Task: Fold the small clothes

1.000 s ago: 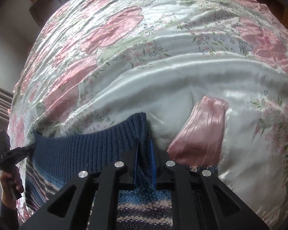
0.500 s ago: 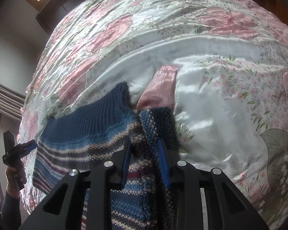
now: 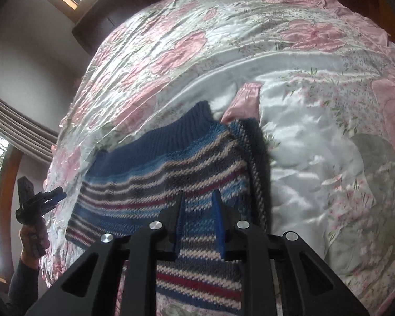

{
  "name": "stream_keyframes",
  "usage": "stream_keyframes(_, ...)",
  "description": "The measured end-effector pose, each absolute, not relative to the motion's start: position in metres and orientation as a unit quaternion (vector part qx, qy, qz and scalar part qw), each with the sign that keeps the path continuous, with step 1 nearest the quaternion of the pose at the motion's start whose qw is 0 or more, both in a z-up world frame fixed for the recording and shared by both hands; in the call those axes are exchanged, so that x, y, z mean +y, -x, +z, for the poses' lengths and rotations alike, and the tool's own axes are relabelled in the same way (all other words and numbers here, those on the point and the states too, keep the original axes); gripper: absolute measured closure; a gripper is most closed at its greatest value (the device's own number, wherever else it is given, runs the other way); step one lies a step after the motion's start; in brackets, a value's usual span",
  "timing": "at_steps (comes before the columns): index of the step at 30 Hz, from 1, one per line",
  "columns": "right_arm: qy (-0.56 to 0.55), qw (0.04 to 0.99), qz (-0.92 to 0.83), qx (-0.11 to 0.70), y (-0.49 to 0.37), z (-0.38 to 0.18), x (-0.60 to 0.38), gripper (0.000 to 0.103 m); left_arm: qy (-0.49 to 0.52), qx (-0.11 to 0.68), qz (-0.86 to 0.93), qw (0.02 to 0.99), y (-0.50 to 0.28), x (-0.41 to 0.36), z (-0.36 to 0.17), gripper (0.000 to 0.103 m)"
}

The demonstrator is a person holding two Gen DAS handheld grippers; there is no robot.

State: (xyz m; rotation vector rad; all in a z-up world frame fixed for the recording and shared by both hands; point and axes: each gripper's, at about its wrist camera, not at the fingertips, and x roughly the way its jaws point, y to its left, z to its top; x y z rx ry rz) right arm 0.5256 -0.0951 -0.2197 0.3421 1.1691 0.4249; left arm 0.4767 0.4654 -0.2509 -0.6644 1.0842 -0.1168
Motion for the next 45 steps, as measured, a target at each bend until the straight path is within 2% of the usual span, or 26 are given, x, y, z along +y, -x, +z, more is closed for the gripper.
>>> stream_keyframes(2, -0.162, 0.787, 0.196, 0.562, -0.514, -0.237, -0.095, 0.081, 0.321, 0.526, -0.079, 0.784, -0.466, 0.451, -0.269, 0.056)
stream_keyframes(3, -0.164, 0.783, 0.186, 0.571, -0.51, -0.249, -0.099, 0.084, 0.325, 0.541, -0.071, 0.772, -0.461, 0.45, -0.283, 0.057)
stream_keyframes(4, -0.168, 0.782, 0.179, 0.573, -0.507, -0.257, -0.103, 0.094, 0.331, 0.557, -0.057, 0.76, -0.456, 0.451, -0.3, 0.058)
stream_keyframes(5, -0.171, 0.784, 0.167, 0.573, -0.505, -0.264, -0.11, 0.102, 0.334, 0.566, -0.042, 0.752, -0.452, 0.454, -0.316, 0.07)
stream_keyframes(6, -0.178, 0.783, 0.161, 0.573, -0.505, -0.27, -0.115, 0.103, 0.33, 0.568, -0.036, 0.753, -0.449, 0.457, -0.325, 0.084)
stream_keyframes(8, -0.198, 0.78, 0.157, 0.573, -0.505, -0.272, -0.123, 0.103, 0.334, 0.565, -0.032, 0.754, -0.447, 0.463, -0.329, 0.092)
stream_keyframes(10, -0.204, 0.782, 0.167, 0.564, -0.497, -0.257, -0.122, 0.098, 0.362, 0.552, -0.039, 0.75, -0.441, 0.469, -0.318, 0.078)
stream_keyframes(11, -0.214, 0.785, 0.182, 0.553, -0.491, -0.246, -0.12, 0.096, 0.37, 0.534, -0.048, 0.759, -0.434, 0.47, -0.304, 0.061)
stream_keyframes(12, -0.224, 0.784, 0.2, 0.543, -0.483, -0.237, -0.117, 0.096, 0.377, 0.511, -0.066, 0.77, -0.425, 0.469, -0.289, 0.053)
stream_keyframes(13, -0.225, 0.783, 0.216, 0.538, -0.475, -0.233, -0.112, 0.096, 0.386, 0.495, -0.093, 0.773, -0.416, 0.464, -0.278, 0.051)
stream_keyframes(18, -0.233, 0.758, 0.222, 0.568, -0.452, -0.271, -0.095, 0.096, 0.402, 0.517, -0.15, 0.741, -0.389, 0.427, -0.299, 0.053)
stream_keyframes(19, -0.24, 0.753, 0.213, 0.574, -0.45, -0.283, -0.099, 0.102, 0.4, 0.53, -0.139, 0.735, -0.386, 0.424, -0.313, 0.055)
stream_keyframes(21, -0.255, 0.75, 0.199, 0.577, -0.448, -0.299, -0.109, 0.103, 0.409, 0.541, -0.118, 0.726, -0.382, 0.428, -0.337, 0.074)
stream_keyframes(23, -0.268, 0.751, 0.19, 0.573, -0.446, -0.298, -0.117, 0.103, 0.415, 0.536, -0.107, 0.727, -0.378, 0.441, -0.343, 0.084)
stream_keyframes(24, -0.261, 0.757, 0.185, 0.569, -0.445, -0.292, -0.118, 0.103, 0.422, 0.533, -0.105, 0.726, -0.376, 0.444, -0.343, 0.084)
stream_keyframes(25, -0.257, 0.763, 0.183, 0.565, -0.443, -0.285, -0.119, 0.103, 0.42, 0.533, -0.105, 0.727, -0.375, 0.443, -0.34, 0.083)
stream_keyframes(27, -0.252, 0.771, 0.194, 0.551, -0.436, -0.267, -0.113, 0.098, 0.411, 0.522, -0.118, 0.738, -0.371, 0.433, -0.325, 0.064)
stream_keyframes(32, -0.241, 0.764, 0.251, 0.544, -0.427, -0.262, -0.066, 0.096, 0.418, 0.488, -0.182, 0.745, -0.372, 0.388, -0.304, 0.051)
stream_keyframes(36, -0.261, 0.745, 0.258, 0.558, -0.431, -0.292, -0.037, 0.095, 0.419, 0.515, -0.166, 0.729, -0.389, 0.368, -0.33, 0.05)
stream_keyframes(37, -0.255, 0.743, 0.247, 0.567, -0.432, -0.301, -0.036, 0.101, 0.422, 0.524, -0.16, 0.722, -0.391, 0.368, -0.338, 0.053)
stream_keyframes(38, -0.253, 0.74, 0.231, 0.578, -0.434, -0.311, -0.038, 0.103, 0.43, 0.531, -0.153, 0.714, -0.391, 0.372, -0.345, 0.063)
stream_keyframes(40, -0.264, 0.735, 0.229, 0.581, -0.433, -0.313, -0.043, 0.103, 0.445, 0.531, -0.162, 0.703, -0.392, 0.379, -0.345, 0.065)
stream_keyframes(41, -0.252, 0.743, 0.231, 0.575, -0.43, -0.304, -0.043, 0.102, 0.448, 0.529, -0.166, 0.702, -0.391, 0.383, -0.341, 0.059)
stream_keyframes(42, -0.239, 0.753, 0.236, 0.565, -0.426, -0.293, -0.041, 0.094, 0.455, 0.524, -0.176, 0.698, -0.389, 0.389, -0.334, 0.049)
stream_keyframes(43, -0.22, 0.763, 0.242, 0.557, -0.42, -0.281, -0.035, 0.09, 0.463, 0.515, -0.186, 0.697, -0.387, 0.398, -0.325, 0.044)
stream_keyframes(45, -0.131, 0.795, 0.243, 0.539, -0.406, -0.254, -0.009, 0.084, 0.461, 0.489, -0.19, 0.716, -0.384, 0.424, -0.3, 0.029)
